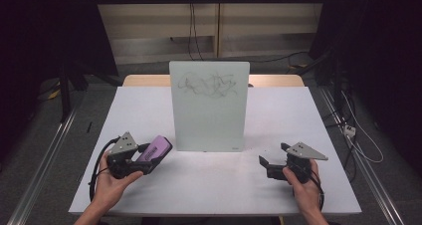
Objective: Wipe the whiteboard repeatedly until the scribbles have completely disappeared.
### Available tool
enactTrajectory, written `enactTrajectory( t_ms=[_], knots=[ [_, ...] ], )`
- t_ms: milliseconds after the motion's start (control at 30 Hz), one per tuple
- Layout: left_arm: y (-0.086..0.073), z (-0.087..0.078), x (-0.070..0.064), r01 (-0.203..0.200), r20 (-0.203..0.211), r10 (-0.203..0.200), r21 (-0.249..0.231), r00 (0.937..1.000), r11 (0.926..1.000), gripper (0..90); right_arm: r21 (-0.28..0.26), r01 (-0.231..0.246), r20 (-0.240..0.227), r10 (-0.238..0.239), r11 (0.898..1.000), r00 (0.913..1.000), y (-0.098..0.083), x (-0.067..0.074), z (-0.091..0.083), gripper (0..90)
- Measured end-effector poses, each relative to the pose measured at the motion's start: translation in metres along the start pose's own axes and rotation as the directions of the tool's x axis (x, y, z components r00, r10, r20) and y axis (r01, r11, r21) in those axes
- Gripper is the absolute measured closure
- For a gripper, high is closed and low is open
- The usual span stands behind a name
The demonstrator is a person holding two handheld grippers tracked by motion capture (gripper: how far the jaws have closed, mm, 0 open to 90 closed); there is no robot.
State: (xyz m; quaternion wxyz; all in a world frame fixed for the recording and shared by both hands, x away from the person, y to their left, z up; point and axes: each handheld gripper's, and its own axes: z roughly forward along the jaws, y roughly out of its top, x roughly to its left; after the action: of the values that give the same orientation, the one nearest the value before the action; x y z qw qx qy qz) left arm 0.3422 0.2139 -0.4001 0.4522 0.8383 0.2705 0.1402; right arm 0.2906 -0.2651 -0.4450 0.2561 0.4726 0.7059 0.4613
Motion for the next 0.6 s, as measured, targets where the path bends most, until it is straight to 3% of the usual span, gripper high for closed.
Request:
enactTrajectory(
  t_ms=[167,367,600],
  knots=[
    [0.007,-0.001,-0.007,-0.023,-0.012,0.022,-0.022,0.9997,0.9995,40.7,-0.001,0.002,-0.001,-0.002,1.0,1.0,-0.001,-0.002,-0.001,6.2],
    [0.013,-0.005,-0.012,-0.022,-0.019,0.021,-0.055,0.9996,0.9982,40.7,-0.006,0.006,-0.009,-0.006,1.0,0.9999,-0.001,0.0,-0.002,6.3],
    [0.024,-0.006,-0.014,-0.05,-0.006,0.05,-0.07,0.9988,0.9963,40.7,-0.004,0.009,-0.014,-0.009,1.0,0.9999,0.0,0.001,0.0,6.3]
  ],
)
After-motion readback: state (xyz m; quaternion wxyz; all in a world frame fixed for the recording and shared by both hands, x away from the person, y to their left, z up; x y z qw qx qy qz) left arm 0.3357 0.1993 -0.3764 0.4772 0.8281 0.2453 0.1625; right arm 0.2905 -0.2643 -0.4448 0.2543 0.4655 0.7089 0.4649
